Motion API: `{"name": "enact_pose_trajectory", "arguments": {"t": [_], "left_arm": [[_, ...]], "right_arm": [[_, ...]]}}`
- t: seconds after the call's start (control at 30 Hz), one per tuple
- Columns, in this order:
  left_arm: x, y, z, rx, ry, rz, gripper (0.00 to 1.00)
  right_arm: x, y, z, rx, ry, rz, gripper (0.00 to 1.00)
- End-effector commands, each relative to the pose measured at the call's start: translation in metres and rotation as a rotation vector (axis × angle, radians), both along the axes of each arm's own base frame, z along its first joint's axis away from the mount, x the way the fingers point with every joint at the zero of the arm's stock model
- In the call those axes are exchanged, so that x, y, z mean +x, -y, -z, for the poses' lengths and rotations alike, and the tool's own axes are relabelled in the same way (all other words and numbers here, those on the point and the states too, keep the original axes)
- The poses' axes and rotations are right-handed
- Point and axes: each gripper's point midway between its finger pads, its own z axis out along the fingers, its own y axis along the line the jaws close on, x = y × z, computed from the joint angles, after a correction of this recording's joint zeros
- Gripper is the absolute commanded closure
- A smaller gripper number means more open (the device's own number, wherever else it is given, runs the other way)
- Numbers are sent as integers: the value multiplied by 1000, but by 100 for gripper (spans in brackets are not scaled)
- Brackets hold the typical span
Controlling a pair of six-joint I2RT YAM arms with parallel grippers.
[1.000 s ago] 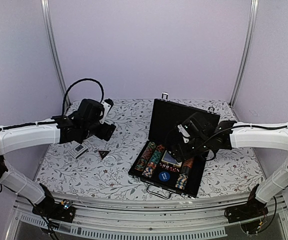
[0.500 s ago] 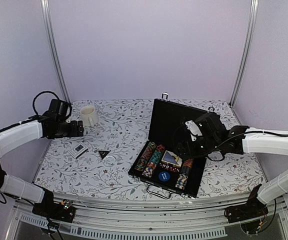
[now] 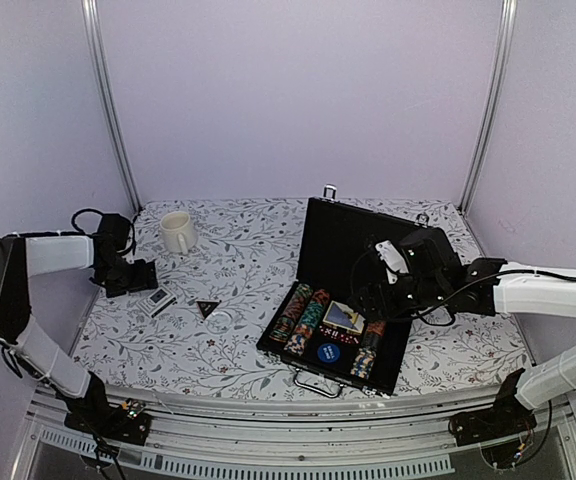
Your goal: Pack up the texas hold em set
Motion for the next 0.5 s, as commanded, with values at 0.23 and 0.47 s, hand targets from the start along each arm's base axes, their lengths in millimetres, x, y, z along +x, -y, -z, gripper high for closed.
{"name": "enact_pose_trajectory", "arguments": {"t": [0.23,0.47], "left_arm": [[5,21,26,-75,-87,122,11],[-9,41,28,-14,-119,200,11]], "right_arm": [[2,-4,-4,44,6,-6,14],[3,-5,0,39,2,-3,14]]}}
